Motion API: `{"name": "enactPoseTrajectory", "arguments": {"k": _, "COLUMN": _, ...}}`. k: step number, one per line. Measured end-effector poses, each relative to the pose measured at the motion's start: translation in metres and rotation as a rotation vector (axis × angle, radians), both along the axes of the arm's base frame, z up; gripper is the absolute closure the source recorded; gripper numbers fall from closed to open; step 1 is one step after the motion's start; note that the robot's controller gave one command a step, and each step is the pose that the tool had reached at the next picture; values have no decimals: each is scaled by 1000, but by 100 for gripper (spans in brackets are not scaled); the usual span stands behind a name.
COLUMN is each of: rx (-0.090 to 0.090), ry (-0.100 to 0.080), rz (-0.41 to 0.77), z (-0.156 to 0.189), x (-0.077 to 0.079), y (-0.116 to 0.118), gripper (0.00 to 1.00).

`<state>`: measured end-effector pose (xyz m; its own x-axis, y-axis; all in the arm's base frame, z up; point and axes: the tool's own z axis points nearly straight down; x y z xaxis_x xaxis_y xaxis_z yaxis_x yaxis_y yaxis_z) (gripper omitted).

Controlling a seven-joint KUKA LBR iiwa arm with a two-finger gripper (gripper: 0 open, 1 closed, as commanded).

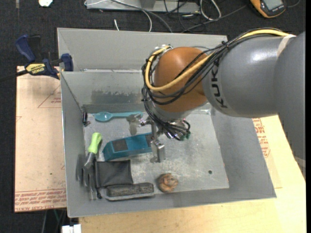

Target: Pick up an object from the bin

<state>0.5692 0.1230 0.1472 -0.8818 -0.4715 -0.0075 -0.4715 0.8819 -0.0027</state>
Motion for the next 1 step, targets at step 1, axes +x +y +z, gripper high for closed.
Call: {"name": "enactPoseTrajectory", "arguments": {"k": 1, "rx": 3, "ry": 5, "rz": -87, "z": -27, "x": 5, "y": 5, "gripper": 0}}
